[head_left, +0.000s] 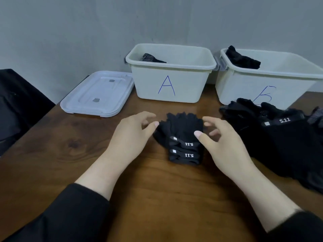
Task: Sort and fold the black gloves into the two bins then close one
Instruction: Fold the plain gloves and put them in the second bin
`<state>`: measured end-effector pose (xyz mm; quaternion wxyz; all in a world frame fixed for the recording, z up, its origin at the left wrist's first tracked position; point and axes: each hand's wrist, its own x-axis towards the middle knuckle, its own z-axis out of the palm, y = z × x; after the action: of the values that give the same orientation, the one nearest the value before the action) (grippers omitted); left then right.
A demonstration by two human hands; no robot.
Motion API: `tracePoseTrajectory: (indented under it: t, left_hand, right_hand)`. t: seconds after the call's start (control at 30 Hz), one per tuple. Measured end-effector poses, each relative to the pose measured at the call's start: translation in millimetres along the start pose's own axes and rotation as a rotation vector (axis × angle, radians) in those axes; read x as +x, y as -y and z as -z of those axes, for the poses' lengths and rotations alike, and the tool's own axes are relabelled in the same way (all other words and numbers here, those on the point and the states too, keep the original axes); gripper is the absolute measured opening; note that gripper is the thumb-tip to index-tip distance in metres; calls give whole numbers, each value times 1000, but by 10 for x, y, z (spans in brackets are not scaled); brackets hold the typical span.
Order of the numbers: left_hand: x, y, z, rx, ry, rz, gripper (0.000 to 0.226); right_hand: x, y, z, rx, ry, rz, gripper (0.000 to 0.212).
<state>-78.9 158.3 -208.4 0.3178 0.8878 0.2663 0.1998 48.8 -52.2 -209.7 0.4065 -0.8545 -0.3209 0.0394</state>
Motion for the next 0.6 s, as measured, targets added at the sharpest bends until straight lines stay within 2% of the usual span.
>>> tracePoseTrajectory:
  t: [0.07,0.17,0.3,0.37,0.47,0.6]
  left_hand:
    - [-17,-7,-20,26,65,-84,35]
    - [-33,27,-65,61,170,-154,43]
    - [-7,69,-62,181,294,-125,54]
    - [11,79,-64,213,292,-117,60]
    - [26,85,-83,215,262,-117,64]
    - [23,118,-95,192,247,-127,64]
  right_hand:
    - [-115,-63,18,-19,94,168,36]
    - [-152,-168,8,-87,219,222,39]
    - [-74,-222,-47,-133,224,219,29]
    - [-70,-198,-77,-138,156,258,21]
    - [-112,-137,-48,-161,45,330,22]
    - [-191,-111,2,-187,126,361,27]
